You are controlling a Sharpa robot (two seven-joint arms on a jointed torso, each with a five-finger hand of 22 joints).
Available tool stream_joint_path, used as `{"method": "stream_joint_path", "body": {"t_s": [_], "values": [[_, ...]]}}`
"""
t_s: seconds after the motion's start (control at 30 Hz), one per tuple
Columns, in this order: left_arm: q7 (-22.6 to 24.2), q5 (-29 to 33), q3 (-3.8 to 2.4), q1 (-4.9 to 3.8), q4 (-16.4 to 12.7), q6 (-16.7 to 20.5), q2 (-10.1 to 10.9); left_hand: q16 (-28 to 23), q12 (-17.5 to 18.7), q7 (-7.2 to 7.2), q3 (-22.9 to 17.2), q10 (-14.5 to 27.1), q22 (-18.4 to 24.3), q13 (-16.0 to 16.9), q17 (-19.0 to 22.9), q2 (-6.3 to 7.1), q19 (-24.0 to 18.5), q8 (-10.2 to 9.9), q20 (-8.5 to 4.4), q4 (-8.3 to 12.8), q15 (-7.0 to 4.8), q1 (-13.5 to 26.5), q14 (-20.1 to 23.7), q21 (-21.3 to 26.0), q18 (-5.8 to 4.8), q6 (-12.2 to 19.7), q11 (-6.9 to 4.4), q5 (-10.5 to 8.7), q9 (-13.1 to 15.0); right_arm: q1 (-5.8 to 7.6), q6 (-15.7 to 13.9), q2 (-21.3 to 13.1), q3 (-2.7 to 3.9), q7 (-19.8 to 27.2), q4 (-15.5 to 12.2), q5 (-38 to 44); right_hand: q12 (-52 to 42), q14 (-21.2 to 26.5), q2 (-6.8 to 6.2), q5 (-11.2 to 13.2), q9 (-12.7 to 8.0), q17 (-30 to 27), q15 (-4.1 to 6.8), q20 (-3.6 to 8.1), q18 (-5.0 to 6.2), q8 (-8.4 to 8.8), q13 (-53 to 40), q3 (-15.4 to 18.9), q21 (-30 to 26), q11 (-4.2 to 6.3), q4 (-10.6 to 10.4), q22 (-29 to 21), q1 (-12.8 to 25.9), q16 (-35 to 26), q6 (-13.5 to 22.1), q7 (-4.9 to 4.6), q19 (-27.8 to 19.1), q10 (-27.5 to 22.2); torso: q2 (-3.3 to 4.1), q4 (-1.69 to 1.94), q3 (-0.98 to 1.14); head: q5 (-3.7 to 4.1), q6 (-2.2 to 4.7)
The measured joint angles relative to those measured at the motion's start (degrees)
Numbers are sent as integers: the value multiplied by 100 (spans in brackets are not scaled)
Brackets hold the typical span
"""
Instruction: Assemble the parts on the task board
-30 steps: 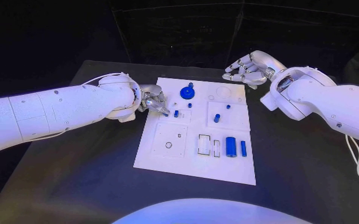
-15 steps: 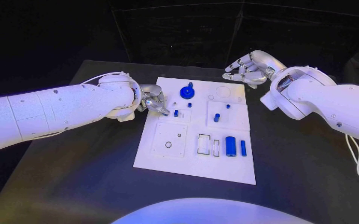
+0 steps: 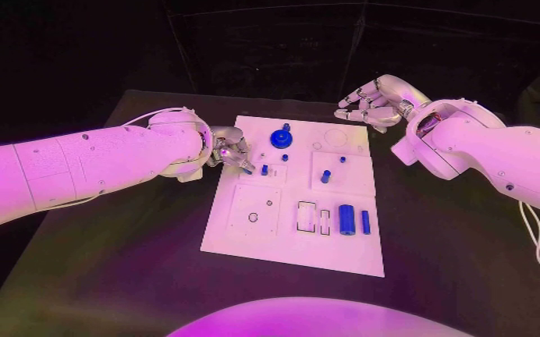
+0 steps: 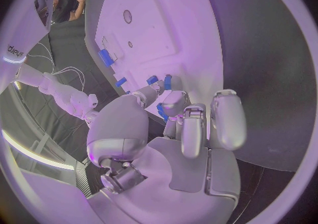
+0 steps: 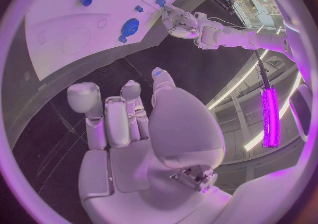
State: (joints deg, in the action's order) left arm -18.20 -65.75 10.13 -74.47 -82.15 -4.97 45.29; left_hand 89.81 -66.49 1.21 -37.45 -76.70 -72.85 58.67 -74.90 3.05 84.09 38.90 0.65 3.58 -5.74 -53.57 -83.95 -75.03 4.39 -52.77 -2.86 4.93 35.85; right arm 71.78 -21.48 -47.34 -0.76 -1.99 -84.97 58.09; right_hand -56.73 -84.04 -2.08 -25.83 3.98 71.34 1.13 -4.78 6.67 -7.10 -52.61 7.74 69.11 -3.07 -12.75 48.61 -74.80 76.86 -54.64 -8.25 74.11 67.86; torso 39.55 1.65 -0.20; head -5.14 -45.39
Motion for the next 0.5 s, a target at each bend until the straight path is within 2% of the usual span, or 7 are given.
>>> {"method": "stream_joint_path", "body": {"t_s": [0.5], "values": [[-5, 2, -1, -2, 83, -3, -64, 0, -74, -11, 123, -50, -56, 107, 0, -17, -21, 2, -21, -123, 0, 111, 0, -31, 0, -49, -11, 22, -34, 0, 0, 1, 0, -2, -1, -7, 0, 0, 0, 0, 0, -5, 0, 0, 0, 0, -1, 0, 0, 0, 0, -6, 0, -21, 0, 0, 0, 0, 2, -5, 0, 42, -21]]}}
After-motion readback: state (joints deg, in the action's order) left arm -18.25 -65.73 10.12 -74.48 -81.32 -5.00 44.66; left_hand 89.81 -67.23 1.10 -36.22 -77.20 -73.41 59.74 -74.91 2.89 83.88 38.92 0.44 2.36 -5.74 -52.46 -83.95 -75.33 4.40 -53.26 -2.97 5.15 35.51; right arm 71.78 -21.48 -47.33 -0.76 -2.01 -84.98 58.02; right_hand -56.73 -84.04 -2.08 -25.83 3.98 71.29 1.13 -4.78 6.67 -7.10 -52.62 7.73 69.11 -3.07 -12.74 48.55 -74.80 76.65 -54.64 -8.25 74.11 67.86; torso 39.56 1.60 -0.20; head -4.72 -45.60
